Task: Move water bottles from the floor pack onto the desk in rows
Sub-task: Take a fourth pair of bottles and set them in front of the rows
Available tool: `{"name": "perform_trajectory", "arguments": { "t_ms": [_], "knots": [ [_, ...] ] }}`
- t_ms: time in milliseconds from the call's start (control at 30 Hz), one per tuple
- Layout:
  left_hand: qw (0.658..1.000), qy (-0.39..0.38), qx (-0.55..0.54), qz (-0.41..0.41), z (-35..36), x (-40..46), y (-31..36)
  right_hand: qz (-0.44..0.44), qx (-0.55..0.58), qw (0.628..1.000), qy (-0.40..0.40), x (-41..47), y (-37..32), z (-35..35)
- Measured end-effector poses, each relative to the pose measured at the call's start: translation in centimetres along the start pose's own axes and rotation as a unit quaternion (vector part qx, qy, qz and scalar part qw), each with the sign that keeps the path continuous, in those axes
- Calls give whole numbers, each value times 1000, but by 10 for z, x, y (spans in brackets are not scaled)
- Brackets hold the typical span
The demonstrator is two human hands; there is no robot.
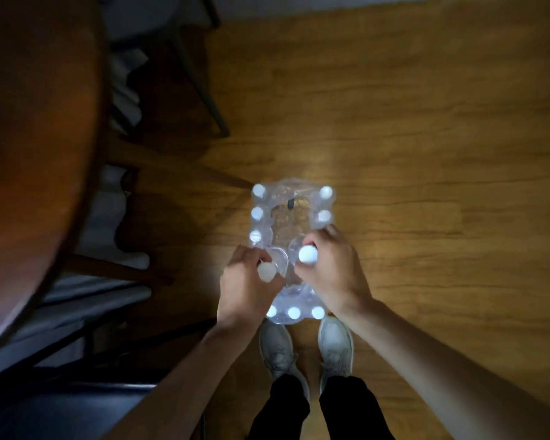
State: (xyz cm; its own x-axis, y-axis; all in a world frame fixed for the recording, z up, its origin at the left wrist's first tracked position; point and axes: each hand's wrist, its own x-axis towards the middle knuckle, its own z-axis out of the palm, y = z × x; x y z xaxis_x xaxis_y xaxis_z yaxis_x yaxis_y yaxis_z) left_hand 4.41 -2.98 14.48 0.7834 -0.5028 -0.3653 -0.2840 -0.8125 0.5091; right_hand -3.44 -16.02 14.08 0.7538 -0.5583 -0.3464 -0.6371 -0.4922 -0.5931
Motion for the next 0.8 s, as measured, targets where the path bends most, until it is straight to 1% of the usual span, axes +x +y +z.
{"name": "perform_trajectory", "arguments": {
  "t_ms": [133,267,433,500,633,800],
  "knots": [
    [1000,-1,-16,-27,-58,-48,47,16,14,1000,13,-42,-39,-59],
    [999,0,-35,-35,-111,-98,94,10,26,1000,11,-91,-75,-120],
    [997,27,-65,-37,-166,-168,140,0,30,999,26,-148,-107,-185],
    [996,40,-74,-34,-183,-194,153,-2,32,999,24,-170,-117,-204],
    [992,57,-94,-54,-217,-241,177,5,26,999,32,-215,-135,-235],
    [989,63,-116,-61,-247,-286,181,27,27,999,33,-260,-159,-254]
  ]
}}
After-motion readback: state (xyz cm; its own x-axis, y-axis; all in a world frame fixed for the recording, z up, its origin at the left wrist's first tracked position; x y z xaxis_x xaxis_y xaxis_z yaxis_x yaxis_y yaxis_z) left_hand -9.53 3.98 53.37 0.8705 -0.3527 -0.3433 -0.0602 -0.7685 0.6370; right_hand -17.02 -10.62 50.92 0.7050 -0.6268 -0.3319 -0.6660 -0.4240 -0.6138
